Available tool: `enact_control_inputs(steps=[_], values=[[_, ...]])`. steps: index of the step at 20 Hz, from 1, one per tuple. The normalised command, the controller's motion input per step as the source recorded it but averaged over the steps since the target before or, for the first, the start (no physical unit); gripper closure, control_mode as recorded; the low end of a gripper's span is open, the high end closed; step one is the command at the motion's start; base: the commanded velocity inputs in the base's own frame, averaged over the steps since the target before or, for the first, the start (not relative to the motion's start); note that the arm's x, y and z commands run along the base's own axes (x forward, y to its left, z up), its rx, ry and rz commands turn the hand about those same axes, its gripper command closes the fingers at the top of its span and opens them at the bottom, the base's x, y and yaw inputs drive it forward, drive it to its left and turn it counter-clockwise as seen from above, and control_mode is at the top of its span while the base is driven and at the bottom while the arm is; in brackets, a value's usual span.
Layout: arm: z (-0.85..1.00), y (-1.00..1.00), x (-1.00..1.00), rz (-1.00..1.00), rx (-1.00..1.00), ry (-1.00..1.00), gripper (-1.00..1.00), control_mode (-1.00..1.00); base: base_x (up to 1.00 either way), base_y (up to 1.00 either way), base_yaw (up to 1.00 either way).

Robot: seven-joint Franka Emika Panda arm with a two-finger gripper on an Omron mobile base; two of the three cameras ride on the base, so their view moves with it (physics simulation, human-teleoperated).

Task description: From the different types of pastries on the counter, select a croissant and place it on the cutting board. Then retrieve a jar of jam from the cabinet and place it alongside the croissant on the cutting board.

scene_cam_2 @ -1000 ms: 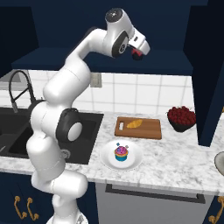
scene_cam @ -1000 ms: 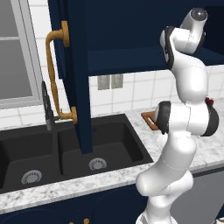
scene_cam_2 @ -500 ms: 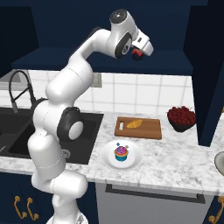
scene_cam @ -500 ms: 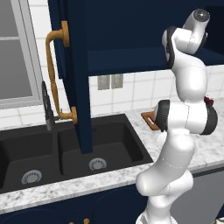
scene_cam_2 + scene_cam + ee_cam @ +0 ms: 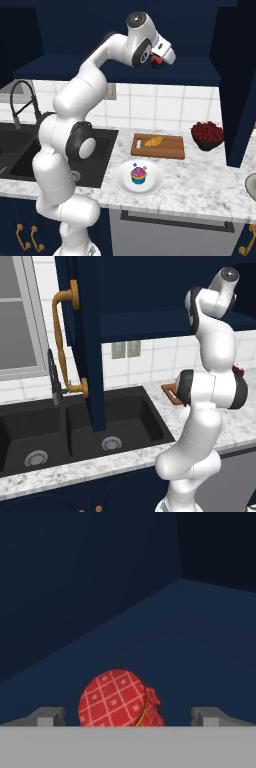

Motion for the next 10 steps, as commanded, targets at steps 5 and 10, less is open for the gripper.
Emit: enact_control_inputs(steps=[5,10], values=[[-0.21,0.00,0.16,0.00,0.00,0.00,-1.00,-1.00,0.00,0.00,0.00],[0.00,0.00,0.10,0.00,0.00,0.00,-1.00,-1.00,0.00,0.00,0.00]])
